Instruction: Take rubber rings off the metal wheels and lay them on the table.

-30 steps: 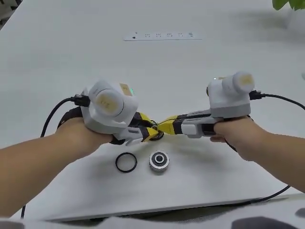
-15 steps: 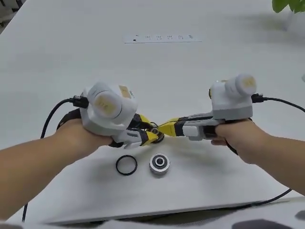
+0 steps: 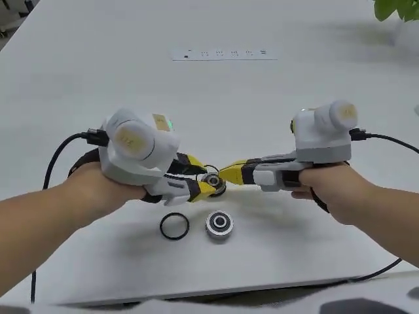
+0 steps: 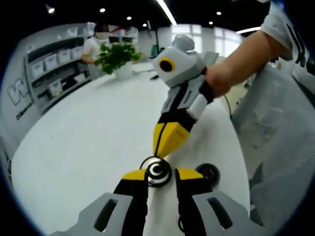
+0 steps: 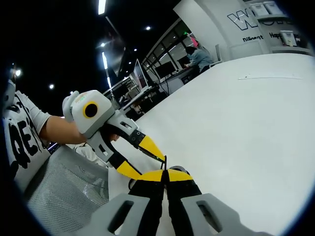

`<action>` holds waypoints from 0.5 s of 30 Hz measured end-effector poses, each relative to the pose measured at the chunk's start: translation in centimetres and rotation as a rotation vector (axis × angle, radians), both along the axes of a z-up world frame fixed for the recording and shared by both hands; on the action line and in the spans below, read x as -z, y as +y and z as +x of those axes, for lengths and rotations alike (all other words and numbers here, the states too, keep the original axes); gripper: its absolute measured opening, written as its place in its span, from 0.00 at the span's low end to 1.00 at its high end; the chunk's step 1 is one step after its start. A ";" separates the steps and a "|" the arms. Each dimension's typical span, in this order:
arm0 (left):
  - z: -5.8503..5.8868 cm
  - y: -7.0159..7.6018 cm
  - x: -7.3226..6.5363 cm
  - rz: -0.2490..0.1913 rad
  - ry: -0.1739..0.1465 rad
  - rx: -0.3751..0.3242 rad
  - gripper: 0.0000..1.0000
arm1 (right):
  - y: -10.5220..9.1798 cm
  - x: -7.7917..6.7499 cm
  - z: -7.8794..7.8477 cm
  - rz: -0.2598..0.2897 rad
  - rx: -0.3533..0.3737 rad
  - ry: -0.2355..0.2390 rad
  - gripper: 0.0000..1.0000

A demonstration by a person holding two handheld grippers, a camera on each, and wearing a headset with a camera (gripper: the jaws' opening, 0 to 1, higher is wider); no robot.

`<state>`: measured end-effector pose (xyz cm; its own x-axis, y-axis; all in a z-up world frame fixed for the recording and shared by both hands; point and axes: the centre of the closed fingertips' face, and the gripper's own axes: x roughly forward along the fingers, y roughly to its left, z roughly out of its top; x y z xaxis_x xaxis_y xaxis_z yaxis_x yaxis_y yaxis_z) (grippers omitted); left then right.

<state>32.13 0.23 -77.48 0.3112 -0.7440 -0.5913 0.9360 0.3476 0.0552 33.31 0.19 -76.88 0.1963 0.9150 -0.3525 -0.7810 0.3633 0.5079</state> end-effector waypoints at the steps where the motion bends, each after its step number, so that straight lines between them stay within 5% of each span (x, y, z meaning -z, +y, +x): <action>1: 0.0 0.1 -0.2 -0.005 -0.002 -0.002 0.23 | 0.0 -0.1 0.0 0.002 -0.001 0.000 0.00; 15: -0.8 1.1 -2.4 -0.058 -0.027 -0.013 0.32 | 0.4 -1.2 -0.3 0.038 -0.005 0.004 0.00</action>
